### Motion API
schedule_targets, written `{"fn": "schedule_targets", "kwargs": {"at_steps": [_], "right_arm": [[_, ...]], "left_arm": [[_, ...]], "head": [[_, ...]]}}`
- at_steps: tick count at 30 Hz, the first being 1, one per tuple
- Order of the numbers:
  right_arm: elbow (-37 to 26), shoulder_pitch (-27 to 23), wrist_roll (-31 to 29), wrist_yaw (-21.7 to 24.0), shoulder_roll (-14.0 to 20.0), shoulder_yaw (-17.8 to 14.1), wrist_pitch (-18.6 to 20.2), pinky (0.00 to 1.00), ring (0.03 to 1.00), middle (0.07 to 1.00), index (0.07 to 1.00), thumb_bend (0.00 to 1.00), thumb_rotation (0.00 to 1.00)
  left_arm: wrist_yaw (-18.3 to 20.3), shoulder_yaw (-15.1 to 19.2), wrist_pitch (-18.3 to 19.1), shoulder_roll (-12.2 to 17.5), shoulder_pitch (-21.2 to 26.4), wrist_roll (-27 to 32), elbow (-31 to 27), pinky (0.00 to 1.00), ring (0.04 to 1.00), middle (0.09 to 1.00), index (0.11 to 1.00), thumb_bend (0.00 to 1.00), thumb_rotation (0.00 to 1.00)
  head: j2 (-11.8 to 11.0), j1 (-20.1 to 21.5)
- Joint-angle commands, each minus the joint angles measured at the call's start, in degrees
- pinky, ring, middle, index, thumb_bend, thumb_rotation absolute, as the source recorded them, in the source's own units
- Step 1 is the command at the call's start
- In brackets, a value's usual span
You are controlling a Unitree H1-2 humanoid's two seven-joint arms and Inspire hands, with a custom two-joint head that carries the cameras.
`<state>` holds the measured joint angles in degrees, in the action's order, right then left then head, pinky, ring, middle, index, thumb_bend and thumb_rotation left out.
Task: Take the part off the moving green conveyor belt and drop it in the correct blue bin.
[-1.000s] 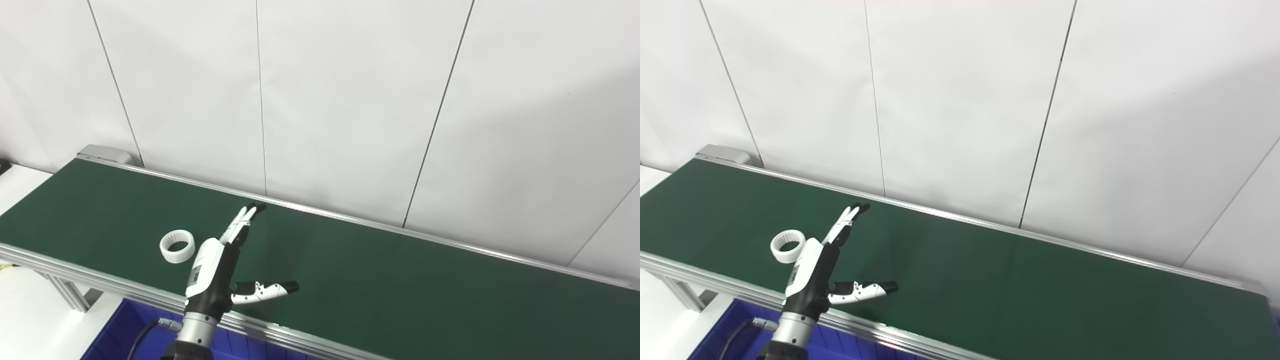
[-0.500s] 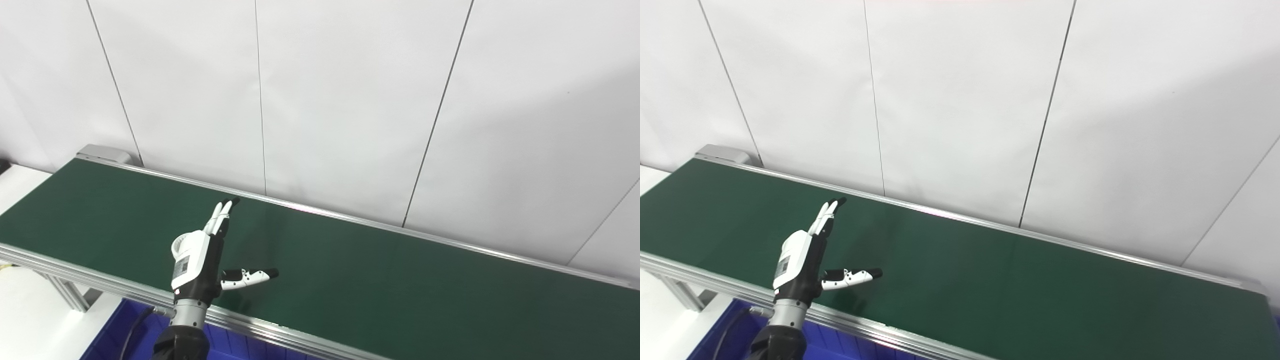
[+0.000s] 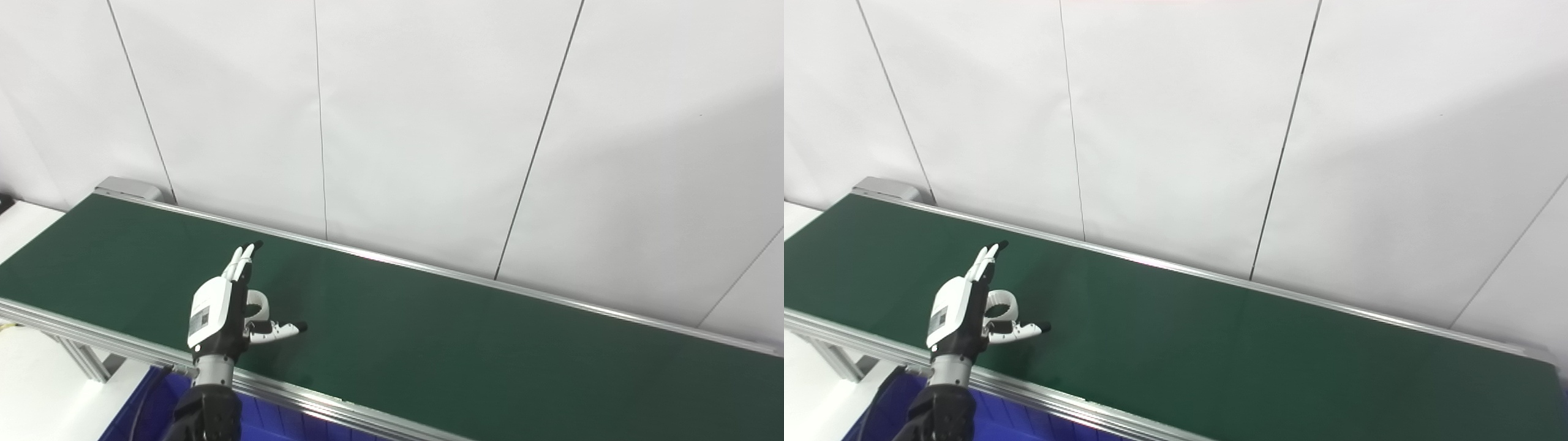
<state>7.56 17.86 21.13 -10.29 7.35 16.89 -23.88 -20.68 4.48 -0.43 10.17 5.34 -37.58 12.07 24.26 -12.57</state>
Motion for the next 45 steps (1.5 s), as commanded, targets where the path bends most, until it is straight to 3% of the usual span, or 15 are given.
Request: {"fn": "schedule_targets", "kwargs": {"at_steps": [1,10,21,28,30,31,32,33,39,45], "right_arm": [[-2.09,-0.02,-0.23,-0.37,-0.16,-0.17,-2.92,0.74,0.808,0.833,0.858,0.95,0.33],[-2.53,0.05,-1.04,0.21,-0.10,-0.30,-2.95,0.73,0.807,0.834,0.853,0.95,0.31],[-3.59,0.87,-0.54,0.48,-0.68,-0.85,-2.72,0.74,0.808,0.835,0.861,0.94,0.33],[-3.89,1.04,-1.06,0.64,-0.79,-0.79,-2.86,0.74,0.809,0.837,0.861,0.94,0.30],[-3.73,1.03,-1.19,0.42,-0.83,-0.80,-2.91,0.74,0.808,0.835,0.857,0.95,0.30],[-3.64,1.01,-1.43,0.38,-0.78,-0.73,-2.94,0.74,0.811,0.837,0.858,0.95,0.29],[-3.58,0.99,-1.85,0.44,-0.72,-0.61,-2.98,0.74,0.811,0.837,0.859,0.95,0.29],[-3.62,1.02,-2.26,0.59,-0.78,-0.62,-2.98,0.75,0.816,0.840,0.862,0.95,0.29],[-3.83,1.13,-2.54,0.72,-0.85,-0.74,-2.90,0.75,0.821,0.844,0.868,0.95,0.29],[-3.95,1.03,-2.09,0.28,-0.94,-0.91,-2.94,0.74,0.810,0.833,0.858,0.96,0.29]], "left_arm": [[-1.78,-0.16,0.74,1.66,2.52,-0.66,-0.32,0.82,0.922,0.976,0.935,0.84,0.10],[-2.90,-1.86,4.05,2.87,4.04,-1.25,3.67,0.80,0.896,0.962,0.922,0.84,0.03],[-3.70,-4.78,5.20,3.65,6.06,-0.92,9.48,0.82,0.894,0.942,0.910,0.81,0.00],[-3.57,-7.04,4.67,4.19,7.36,0.13,13.07,0.72,0.792,0.852,0.844,0.72,0.00],[-3.58,-6.91,4.29,3.75,7.53,1.32,13.40,0.61,0.683,0.795,0.802,0.66,0.00],[-3.71,-6.94,4.11,3.57,7.61,1.64,13.57,0.52,0.524,0.675,0.758,0.55,0.00],[-3.75,-7.07,4.10,3.47,7.67,1.79,13.65,0.50,0.504,0.648,0.750,0.54,0.00],[-3.37,-7.28,4.32,3.44,7.65,1.99,13.44,0.42,0.457,0.570,0.713,0.52,0.00],[-0.27,-8.63,4.98,3.61,6.97,3.22,11.15,0.34,0.384,0.492,0.543,0.50,0.00],[2.25,-9.52,6.93,3.82,6.51,3.20,9.37,0.34,0.410,0.499,0.500,0.50,0.00]], "head": [[0.33,0.14],[0.67,0.19],[0.98,0.33],[1.27,0.38],[1.35,0.36],[1.35,0.36],[1.41,0.35],[1.41,0.35],[1.61,0.19],[1.75,0.26]]}}
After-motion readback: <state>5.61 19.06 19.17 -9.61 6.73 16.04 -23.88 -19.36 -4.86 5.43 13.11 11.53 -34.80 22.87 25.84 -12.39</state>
